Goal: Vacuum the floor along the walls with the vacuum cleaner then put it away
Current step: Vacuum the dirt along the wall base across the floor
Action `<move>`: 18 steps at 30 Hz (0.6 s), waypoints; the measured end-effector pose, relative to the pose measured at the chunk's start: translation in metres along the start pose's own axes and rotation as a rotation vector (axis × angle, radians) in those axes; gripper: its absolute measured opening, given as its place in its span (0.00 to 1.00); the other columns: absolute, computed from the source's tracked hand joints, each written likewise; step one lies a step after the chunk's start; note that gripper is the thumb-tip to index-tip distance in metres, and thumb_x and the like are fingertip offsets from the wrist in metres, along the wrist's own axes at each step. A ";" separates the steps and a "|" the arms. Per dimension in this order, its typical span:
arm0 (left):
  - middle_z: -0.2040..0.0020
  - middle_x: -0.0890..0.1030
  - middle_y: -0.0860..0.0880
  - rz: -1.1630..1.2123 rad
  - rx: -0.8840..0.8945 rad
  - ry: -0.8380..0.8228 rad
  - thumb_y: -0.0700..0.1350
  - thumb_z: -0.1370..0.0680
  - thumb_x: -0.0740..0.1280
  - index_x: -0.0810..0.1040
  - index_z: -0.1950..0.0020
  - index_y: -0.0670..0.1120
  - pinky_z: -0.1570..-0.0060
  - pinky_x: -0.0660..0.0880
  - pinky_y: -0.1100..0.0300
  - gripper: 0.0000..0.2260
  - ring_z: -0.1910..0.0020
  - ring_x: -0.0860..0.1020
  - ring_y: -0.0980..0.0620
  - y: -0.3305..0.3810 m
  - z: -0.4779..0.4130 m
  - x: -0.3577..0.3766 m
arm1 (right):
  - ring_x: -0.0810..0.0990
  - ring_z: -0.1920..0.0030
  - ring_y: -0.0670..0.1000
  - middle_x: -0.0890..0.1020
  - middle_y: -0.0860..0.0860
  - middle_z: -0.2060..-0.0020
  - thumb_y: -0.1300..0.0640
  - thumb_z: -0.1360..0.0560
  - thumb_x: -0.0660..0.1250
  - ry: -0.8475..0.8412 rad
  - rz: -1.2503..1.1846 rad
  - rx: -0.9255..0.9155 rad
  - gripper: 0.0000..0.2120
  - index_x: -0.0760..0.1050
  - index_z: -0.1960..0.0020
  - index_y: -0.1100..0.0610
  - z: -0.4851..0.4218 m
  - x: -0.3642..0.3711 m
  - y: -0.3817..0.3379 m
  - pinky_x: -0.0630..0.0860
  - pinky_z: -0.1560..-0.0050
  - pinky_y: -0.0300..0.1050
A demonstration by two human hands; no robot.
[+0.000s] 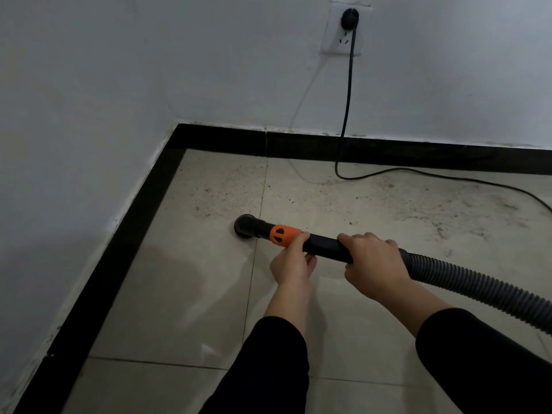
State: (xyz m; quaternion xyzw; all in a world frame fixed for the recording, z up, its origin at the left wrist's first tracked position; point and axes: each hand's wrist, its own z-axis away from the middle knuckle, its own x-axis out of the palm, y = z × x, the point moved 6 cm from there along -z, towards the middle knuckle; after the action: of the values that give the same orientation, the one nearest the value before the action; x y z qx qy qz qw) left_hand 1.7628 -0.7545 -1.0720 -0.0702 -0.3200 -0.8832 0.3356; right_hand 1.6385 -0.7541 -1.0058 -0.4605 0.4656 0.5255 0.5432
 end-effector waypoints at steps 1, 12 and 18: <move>0.56 0.83 0.45 -0.005 -0.002 -0.004 0.41 0.29 0.76 0.78 0.56 0.42 0.65 0.79 0.65 0.08 0.57 0.82 0.51 -0.001 0.001 0.002 | 0.69 0.55 0.52 0.71 0.47 0.60 0.60 0.28 0.63 -0.002 0.003 0.003 0.12 0.68 0.46 0.50 0.000 0.000 0.002 0.65 0.52 0.50; 0.56 0.83 0.45 -0.050 -0.019 -0.041 0.42 0.29 0.76 0.78 0.56 0.42 0.62 0.80 0.64 0.09 0.56 0.82 0.51 -0.013 0.004 0.018 | 0.66 0.56 0.51 0.71 0.47 0.60 0.59 0.28 0.63 0.002 0.011 0.052 0.11 0.68 0.47 0.50 0.008 -0.002 0.023 0.66 0.51 0.50; 0.56 0.83 0.45 -0.074 -0.024 -0.057 0.41 0.29 0.76 0.78 0.56 0.42 0.64 0.80 0.65 0.08 0.56 0.82 0.51 -0.023 0.005 0.025 | 0.68 0.55 0.52 0.72 0.47 0.60 0.59 0.28 0.63 -0.010 0.003 0.085 0.11 0.68 0.47 0.50 0.014 0.000 0.036 0.64 0.53 0.50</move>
State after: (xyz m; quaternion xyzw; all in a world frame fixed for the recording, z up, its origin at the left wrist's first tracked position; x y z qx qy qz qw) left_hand 1.7285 -0.7517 -1.0715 -0.0876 -0.3212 -0.8964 0.2926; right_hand 1.6032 -0.7395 -1.0044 -0.4335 0.4855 0.5082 0.5639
